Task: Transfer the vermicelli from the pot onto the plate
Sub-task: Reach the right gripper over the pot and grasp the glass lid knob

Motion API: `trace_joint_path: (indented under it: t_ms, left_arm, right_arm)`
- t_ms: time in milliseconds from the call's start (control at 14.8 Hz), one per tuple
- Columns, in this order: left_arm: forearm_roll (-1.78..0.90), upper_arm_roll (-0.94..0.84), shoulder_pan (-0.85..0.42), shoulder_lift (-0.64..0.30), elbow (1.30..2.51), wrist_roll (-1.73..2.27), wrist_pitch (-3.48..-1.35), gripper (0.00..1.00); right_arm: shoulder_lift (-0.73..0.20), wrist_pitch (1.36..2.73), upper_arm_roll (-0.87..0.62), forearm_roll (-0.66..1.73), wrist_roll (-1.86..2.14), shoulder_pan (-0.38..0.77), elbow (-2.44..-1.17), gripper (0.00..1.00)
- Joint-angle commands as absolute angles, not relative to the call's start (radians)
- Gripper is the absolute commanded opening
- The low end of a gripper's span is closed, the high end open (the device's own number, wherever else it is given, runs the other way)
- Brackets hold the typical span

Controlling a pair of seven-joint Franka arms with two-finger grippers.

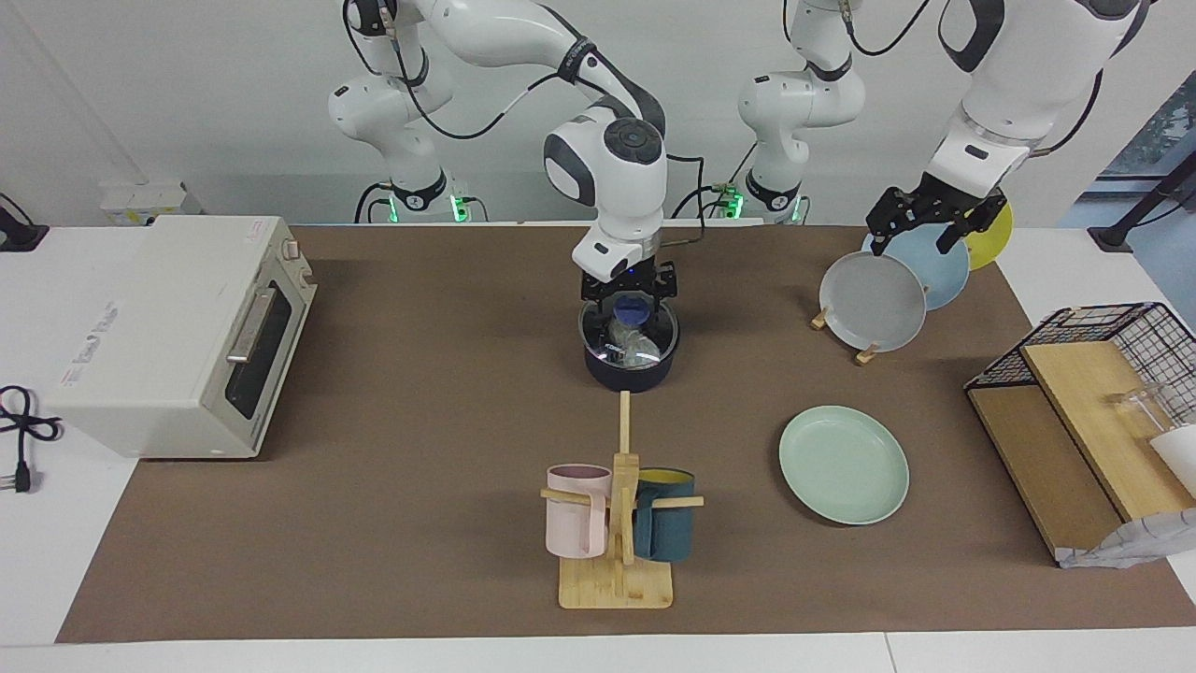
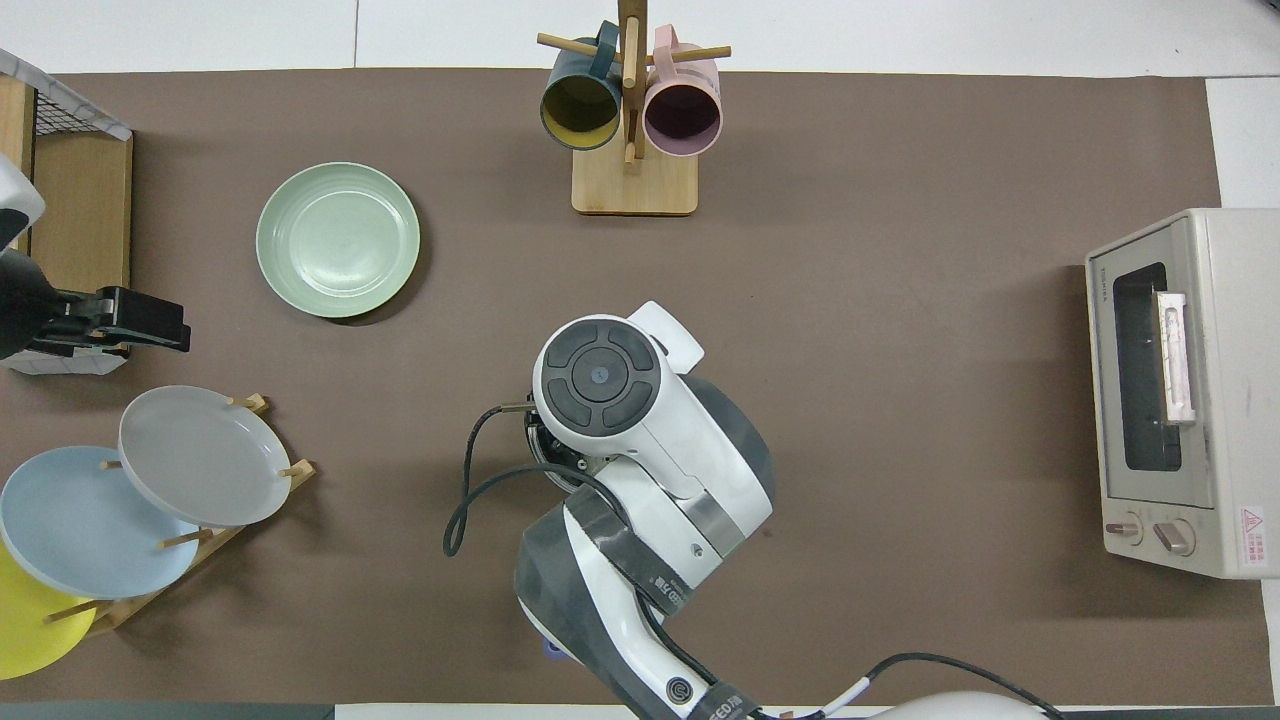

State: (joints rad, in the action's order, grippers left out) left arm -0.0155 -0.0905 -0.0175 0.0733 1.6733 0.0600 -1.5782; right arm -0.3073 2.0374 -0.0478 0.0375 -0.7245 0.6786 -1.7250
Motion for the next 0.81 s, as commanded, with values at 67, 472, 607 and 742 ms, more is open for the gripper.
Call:
trace_joint_path:
  t_ms: [67, 472, 607, 742]
  left_arm:
    - [0.005, -0.097, -0.005, 0.083, 1.687, 0.055, -1.631, 1.0]
    - [0.005, -0.097, 0.003, 0.081, 1.689, 0.055, -1.643, 1.0]
    - [0.003, -0.097, 0.003, 0.081, 1.69, 0.055, -1.644, 1.0]
    - [0.002, -0.098, -0.008, 0.084, 1.698, 0.057, -1.646, 1.0]
  right_arm:
    - [-0.273, 2.065, -0.049, 0.032, -0.706, 0.678, -1.775, 0.87]
    - [-0.279, 2.054, -0.049, 0.029, -0.686, 0.678, -1.752, 0.57]
    - [-0.287, 2.024, -0.049, 0.028, -0.681, 0.672, -1.708, 0.56]
    - [-0.29, 1.952, -0.046, 0.028, -0.635, 0.649, -1.646, 0.56]
